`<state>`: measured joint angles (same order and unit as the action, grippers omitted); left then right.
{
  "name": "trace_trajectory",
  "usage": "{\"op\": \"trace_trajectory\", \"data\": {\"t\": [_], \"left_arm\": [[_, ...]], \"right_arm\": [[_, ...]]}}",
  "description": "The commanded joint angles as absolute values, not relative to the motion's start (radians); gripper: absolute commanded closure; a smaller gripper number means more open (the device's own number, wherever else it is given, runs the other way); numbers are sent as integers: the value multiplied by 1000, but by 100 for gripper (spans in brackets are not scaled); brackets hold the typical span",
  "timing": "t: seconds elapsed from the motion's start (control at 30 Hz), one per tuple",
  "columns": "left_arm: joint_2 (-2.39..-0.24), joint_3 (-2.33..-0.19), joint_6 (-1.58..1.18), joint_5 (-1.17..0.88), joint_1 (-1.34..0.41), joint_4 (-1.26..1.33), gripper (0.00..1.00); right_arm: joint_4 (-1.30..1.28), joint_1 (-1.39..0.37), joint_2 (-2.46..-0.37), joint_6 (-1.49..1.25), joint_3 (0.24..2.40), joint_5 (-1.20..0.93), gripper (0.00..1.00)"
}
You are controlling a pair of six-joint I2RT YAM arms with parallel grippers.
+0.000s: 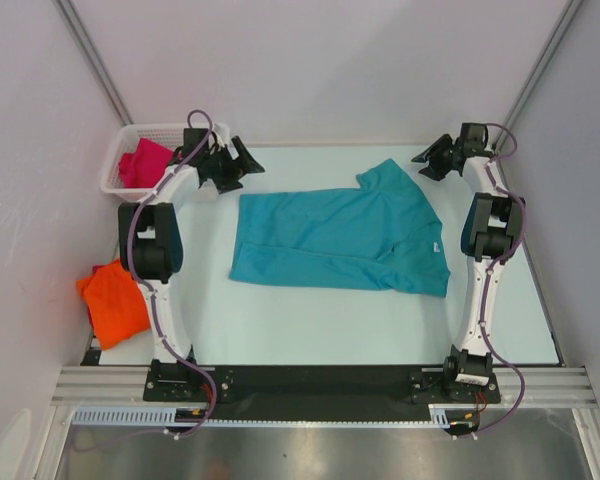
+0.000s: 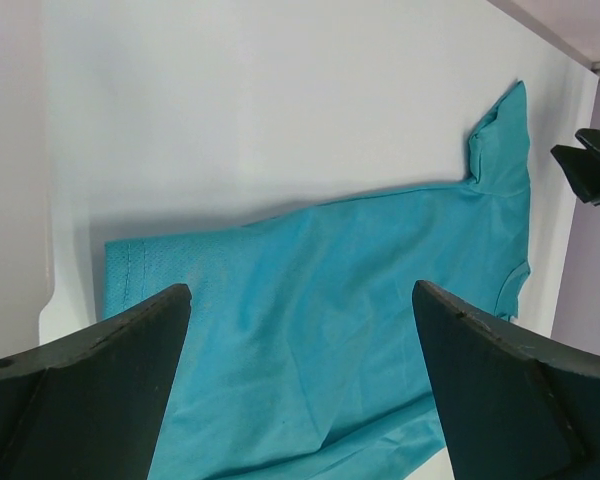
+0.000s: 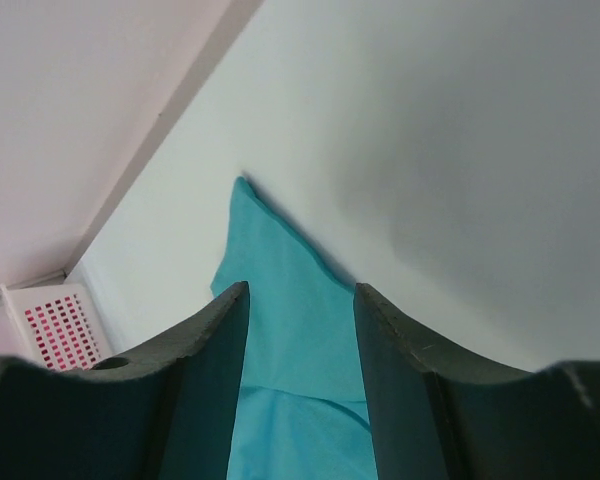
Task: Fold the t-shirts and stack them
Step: Grap the side of the flattened tshirt furthest away from the robot with both arms
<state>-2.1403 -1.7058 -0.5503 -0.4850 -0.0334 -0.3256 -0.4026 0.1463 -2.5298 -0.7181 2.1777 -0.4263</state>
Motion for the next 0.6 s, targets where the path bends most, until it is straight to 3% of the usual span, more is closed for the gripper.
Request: {"op": "trace_trajectory", "data": {"t": [0.0, 0.3, 0.57], "left_arm": [[-2253, -1689, -575, -322, 9, -477, 0], [-2298, -1732, -600, -290, 11, -537, 0], [-2263, -1796, -525, -109, 9, -652, 1]], "right_arm": [[-449, 156, -2586, -695, 2258, -428, 48], [-434, 155, -2617, -695, 2241, -439, 48], [-425, 150, -2629, -703, 2237, -457, 49]]}}
